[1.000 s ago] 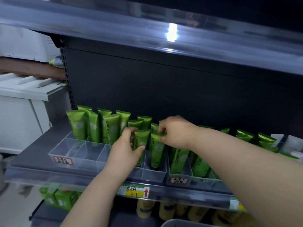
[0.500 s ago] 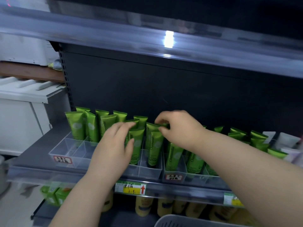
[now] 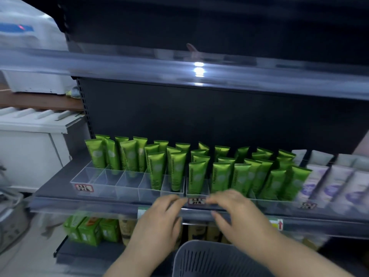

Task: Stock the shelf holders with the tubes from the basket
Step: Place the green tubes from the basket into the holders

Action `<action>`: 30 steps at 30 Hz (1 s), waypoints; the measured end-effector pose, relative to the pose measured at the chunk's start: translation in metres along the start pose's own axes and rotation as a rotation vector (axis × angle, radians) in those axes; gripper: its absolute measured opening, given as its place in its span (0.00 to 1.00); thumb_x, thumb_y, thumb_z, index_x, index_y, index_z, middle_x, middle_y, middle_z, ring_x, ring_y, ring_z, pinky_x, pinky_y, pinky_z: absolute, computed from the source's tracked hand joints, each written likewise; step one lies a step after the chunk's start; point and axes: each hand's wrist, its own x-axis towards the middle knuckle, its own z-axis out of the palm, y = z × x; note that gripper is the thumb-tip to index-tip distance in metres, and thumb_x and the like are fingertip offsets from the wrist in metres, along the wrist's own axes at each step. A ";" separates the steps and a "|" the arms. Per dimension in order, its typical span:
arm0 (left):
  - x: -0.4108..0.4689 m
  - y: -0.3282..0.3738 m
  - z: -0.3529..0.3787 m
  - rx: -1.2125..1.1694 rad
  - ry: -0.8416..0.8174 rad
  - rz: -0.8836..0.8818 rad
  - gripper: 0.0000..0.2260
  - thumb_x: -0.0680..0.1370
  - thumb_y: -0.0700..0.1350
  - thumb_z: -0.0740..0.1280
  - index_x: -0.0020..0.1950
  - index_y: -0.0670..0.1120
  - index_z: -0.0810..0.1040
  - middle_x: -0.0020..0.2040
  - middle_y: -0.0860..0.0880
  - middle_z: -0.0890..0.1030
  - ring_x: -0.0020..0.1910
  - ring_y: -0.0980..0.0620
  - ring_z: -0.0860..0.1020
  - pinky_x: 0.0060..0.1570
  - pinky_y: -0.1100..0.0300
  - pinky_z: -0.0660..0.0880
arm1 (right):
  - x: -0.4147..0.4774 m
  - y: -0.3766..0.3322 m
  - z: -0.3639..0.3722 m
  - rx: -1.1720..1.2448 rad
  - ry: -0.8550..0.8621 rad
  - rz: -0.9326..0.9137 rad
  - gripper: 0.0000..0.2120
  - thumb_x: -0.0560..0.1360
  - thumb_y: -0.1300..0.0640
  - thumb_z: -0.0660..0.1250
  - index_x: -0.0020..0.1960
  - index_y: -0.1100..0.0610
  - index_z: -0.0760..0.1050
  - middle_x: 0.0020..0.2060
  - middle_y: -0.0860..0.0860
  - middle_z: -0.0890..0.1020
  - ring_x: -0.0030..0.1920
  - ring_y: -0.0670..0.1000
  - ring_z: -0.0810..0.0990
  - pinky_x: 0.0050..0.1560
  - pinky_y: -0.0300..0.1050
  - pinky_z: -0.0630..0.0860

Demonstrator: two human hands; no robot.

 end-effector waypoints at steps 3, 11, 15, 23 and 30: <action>-0.020 0.017 0.021 -0.088 -0.057 0.003 0.24 0.66 0.51 0.70 0.61 0.58 0.71 0.55 0.60 0.74 0.51 0.62 0.75 0.40 0.71 0.76 | -0.036 0.017 0.016 0.041 -0.076 0.047 0.16 0.77 0.53 0.63 0.63 0.44 0.72 0.56 0.37 0.73 0.60 0.36 0.67 0.65 0.30 0.62; -0.061 0.058 0.064 -0.131 -0.315 -0.131 0.24 0.78 0.51 0.59 0.73 0.60 0.58 0.71 0.60 0.59 0.70 0.61 0.61 0.64 0.66 0.64 | -0.118 0.077 0.066 0.143 -0.180 0.387 0.16 0.74 0.53 0.66 0.59 0.39 0.70 0.54 0.39 0.70 0.61 0.37 0.69 0.61 0.24 0.57; -0.072 0.067 0.081 -0.109 -0.468 -0.141 0.24 0.78 0.49 0.59 0.74 0.58 0.58 0.71 0.57 0.61 0.70 0.57 0.62 0.63 0.64 0.66 | -0.160 0.115 0.086 0.164 -0.255 0.565 0.17 0.75 0.57 0.66 0.63 0.48 0.73 0.54 0.43 0.72 0.59 0.43 0.72 0.63 0.30 0.62; -0.087 0.071 0.117 -0.065 -0.580 -0.222 0.23 0.78 0.47 0.59 0.73 0.55 0.61 0.69 0.54 0.65 0.68 0.53 0.65 0.63 0.60 0.67 | -0.189 0.156 0.112 0.109 -0.372 0.717 0.19 0.76 0.58 0.61 0.67 0.52 0.70 0.63 0.52 0.75 0.63 0.52 0.74 0.64 0.41 0.69; -0.090 0.082 0.151 -0.021 -0.712 -0.197 0.24 0.79 0.46 0.58 0.74 0.54 0.59 0.73 0.52 0.62 0.70 0.50 0.63 0.68 0.58 0.63 | -0.186 0.173 0.137 0.039 -0.490 0.692 0.17 0.78 0.59 0.58 0.67 0.55 0.69 0.64 0.56 0.73 0.63 0.56 0.73 0.61 0.43 0.69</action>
